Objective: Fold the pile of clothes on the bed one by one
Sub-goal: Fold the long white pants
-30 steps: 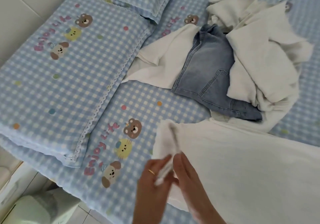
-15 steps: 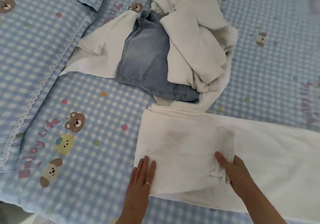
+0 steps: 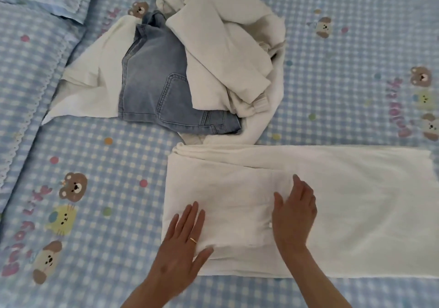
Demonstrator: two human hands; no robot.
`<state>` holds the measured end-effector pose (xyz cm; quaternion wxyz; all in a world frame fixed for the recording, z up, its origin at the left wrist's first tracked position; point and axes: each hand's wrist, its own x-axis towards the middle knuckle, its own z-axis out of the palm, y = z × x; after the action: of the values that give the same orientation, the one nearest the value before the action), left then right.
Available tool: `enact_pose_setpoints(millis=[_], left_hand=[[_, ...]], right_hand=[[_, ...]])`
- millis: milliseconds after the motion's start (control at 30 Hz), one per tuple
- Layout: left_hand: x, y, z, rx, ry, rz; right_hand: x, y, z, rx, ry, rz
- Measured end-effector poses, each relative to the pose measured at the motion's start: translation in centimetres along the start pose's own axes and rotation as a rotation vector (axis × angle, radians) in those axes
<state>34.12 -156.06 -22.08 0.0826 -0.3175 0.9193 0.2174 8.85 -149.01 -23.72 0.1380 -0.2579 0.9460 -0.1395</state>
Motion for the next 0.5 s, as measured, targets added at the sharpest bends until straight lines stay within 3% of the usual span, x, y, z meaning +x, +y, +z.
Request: enact_pose_setpoints(millis=[33, 100, 200, 333, 500], left_hand=[[1.6, 0.4, -0.2, -0.007, 0.009, 0.028], [5.0, 0.9, -0.1, 0.022, 0.046, 0.042], [8.4, -0.4, 1.5, 0.103, 0.044, -0.063], [9.8, -2.7, 5.8, 0.117, 0.013, -0.083], [9.9, -0.3, 4.4, 0.041, 0.043, -0.146]], right_hand=[[-0.6, -0.6, 0.3, -0.091, 0.043, -0.176], [-1.5, -0.7, 2.1, -0.186, -0.063, -0.37], [-1.3, 0.8, 4.9, -0.255, -0.194, -0.392], [-0.5, 2.2, 7.8, -0.28, -0.217, -0.4], [-0.4, 2.1, 6.1, -0.188, -0.221, -0.435]])
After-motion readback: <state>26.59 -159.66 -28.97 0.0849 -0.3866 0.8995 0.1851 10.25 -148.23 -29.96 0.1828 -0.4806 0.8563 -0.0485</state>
